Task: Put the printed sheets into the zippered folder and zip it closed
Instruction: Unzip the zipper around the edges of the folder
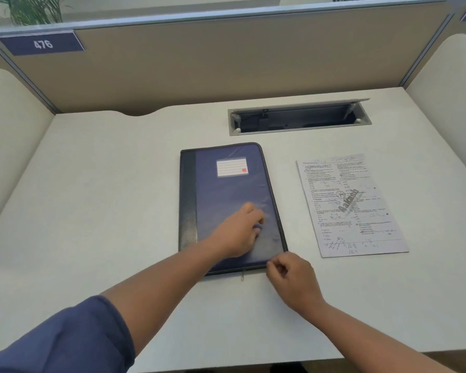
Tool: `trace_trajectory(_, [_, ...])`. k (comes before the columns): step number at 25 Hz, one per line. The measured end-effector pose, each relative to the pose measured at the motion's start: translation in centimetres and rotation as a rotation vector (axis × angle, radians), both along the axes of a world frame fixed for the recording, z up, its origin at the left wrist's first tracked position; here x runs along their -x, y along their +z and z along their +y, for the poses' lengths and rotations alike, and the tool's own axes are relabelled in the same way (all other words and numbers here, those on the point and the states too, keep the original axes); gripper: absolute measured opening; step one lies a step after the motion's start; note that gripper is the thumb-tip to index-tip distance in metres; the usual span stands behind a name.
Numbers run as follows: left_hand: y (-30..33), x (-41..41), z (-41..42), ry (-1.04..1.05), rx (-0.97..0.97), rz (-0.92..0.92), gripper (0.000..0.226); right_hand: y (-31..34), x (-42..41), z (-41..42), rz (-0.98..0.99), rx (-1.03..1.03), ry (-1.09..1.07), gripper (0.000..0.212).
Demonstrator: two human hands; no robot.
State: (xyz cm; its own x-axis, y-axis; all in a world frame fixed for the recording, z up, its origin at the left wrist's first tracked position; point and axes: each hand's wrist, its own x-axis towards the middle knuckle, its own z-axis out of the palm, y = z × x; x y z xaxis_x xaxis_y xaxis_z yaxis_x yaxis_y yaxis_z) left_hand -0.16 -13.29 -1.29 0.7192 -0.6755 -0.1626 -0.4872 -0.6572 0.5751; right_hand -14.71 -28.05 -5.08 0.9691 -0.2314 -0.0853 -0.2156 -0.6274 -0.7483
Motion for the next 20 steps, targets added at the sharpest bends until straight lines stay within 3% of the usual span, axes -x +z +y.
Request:
trace_trajectory(3, [-0.1,2.7,2.9,0.172,0.077,0.038,0.011,0.3,-1.6,-1.5,-0.003,-0.039,-0.172,0.013])
trace_trajectory(5, [-0.3,5.2,4.1,0.265,0.092,0.067,0.014,0.2,-2.6,-1.9,0.077,-0.099,-0.230,0.026])
trace_trajectory(7, [-1.0,7.6,5.0,0.353,0.055,0.053,0.024,-0.1,-3.2,-2.0,0.202,-0.185,-0.258,0.039])
trace_trajectory(14, [-4.4,12.4,5.8,0.482,-0.226,-0.078,0.041,-0.8,-4.3,-2.5,0.298,-0.300,-0.310,0.039])
trace_trajectory(20, [-4.4,13.2,4.3,0.647,-0.151,-0.040,0.033,-0.3,-4.7,-2.7,0.379,-0.426,-0.335,0.043])
